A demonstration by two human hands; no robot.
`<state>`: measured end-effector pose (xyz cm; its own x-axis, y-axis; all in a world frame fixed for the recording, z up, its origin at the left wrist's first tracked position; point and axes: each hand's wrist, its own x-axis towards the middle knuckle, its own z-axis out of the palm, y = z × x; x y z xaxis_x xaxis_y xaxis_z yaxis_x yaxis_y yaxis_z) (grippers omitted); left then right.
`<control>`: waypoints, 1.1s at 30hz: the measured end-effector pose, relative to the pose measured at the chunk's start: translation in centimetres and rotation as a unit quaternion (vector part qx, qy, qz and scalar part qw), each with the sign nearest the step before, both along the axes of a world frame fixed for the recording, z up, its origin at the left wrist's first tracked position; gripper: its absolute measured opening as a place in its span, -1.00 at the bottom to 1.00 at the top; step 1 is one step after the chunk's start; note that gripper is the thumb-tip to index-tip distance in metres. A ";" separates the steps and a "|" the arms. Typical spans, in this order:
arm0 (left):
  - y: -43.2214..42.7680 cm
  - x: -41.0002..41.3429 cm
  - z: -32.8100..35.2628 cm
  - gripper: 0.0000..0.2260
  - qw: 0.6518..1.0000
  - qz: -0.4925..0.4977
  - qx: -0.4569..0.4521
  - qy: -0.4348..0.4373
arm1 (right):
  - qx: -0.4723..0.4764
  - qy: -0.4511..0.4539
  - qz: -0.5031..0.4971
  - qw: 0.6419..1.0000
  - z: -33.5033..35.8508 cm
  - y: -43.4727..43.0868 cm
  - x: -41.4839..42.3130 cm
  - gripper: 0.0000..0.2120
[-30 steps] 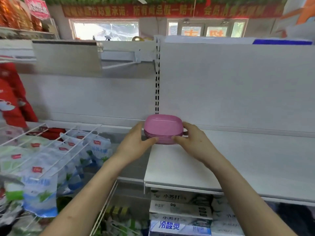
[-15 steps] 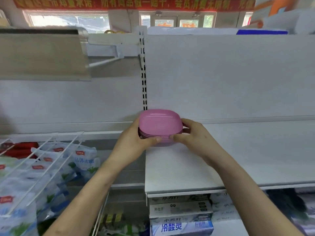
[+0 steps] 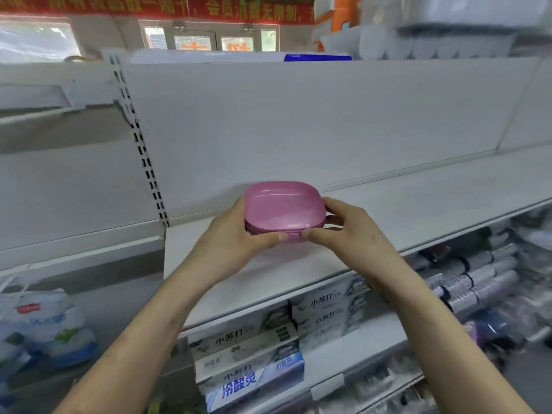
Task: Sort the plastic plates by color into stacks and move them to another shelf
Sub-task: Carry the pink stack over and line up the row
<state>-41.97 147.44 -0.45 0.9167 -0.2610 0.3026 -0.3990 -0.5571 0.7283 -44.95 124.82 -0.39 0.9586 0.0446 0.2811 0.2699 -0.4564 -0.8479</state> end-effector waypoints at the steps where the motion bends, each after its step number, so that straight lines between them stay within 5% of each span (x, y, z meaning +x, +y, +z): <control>1: -1.6 -0.3 0.2 -0.33 1.000 -0.012 -0.002 -0.001 | 0.001 0.001 -0.011 1.000 0.0 -1.5 -0.9 -0.56; 10: -21.4 -4.8 -0.2 -0.30 0.985 -0.170 -0.018 -0.007 | -0.024 -0.012 -0.169 0.985 0.2 -19.0 -11.6 -0.52; 20: -45.2 -14.9 -3.0 -0.37 0.934 -0.356 -0.027 -0.005 | -0.035 -0.002 -0.380 0.924 -2.0 -36.5 -29.3 -0.52; 28: -59.0 -24.1 -5.6 -0.38 0.856 -0.515 -0.019 0.032 | -0.018 0.010 -0.541 0.841 -4.8 -43.9 -42.5 -0.39; 33: -66.7 -29.4 -6.9 -0.36 0.790 -0.612 0.009 0.025 | 0.017 0.011 -0.631 0.775 -6.4 -45.9 -49.1 -0.52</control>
